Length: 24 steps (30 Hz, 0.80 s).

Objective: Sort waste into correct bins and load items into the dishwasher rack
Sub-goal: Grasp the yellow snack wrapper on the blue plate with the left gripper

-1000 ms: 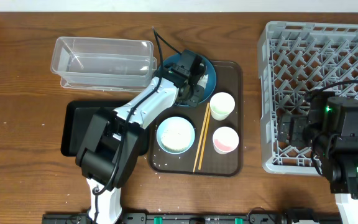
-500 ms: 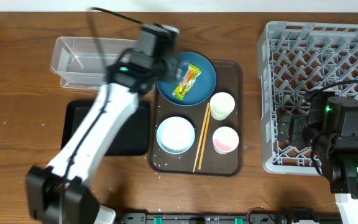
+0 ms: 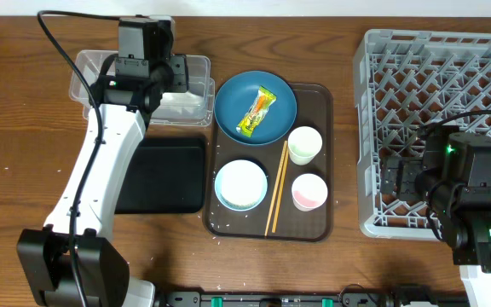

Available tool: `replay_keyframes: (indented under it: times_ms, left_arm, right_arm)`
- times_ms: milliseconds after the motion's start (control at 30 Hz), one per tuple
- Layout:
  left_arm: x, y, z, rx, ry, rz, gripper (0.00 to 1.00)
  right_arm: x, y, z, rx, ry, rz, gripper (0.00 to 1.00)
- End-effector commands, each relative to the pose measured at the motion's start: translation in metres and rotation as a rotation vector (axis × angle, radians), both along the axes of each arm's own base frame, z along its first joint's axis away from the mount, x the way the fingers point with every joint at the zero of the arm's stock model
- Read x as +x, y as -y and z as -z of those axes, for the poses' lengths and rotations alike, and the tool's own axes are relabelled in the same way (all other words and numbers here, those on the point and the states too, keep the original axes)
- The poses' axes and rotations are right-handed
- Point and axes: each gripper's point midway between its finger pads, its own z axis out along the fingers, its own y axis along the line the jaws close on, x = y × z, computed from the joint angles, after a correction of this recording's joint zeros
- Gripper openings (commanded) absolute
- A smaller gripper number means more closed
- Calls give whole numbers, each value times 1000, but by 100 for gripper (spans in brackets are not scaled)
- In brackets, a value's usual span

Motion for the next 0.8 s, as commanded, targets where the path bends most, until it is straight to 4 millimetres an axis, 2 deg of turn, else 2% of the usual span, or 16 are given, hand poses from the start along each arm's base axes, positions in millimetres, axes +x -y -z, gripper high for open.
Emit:
replay_keyframes:
  times_ms: [0, 133, 200, 300, 367, 500, 567, 633, 767]
  left_arm:
    - [-6, 33, 5, -82, -25, 105, 52]
    - [-17, 71, 12, -86, -39, 224, 53]
    - [-23, 90, 21, -55, -50, 294, 59]
    - [-26, 117, 45, -10, -83, 392, 61]
    - [-28, 133, 68, 16, -121, 442, 61]
    - [-24, 150, 113, 31, -184, 473, 64]
    - [-20, 154, 135, 36, -209, 478, 71]
    - [-18, 156, 153, 39, -232, 479, 75]
    - [-19, 155, 181, 47, -282, 478, 75]
  right_arm:
    - [2, 2, -7, 3, 18, 15, 99]
    - [2, 2, -7, 3, 18, 15, 99]
    - [2, 2, -7, 3, 18, 15, 99]
    - [2, 2, -7, 3, 17, 15, 99]
    - [1, 2, -7, 3, 16, 15, 99]
    - [-1, 2, -5, 2, 4, 15, 99]
    - [-2, 2, -4, 2, -2, 15, 99]
    - [-2, 2, -4, 2, -5, 15, 99]
    - [-2, 2, -4, 2, -5, 15, 99]
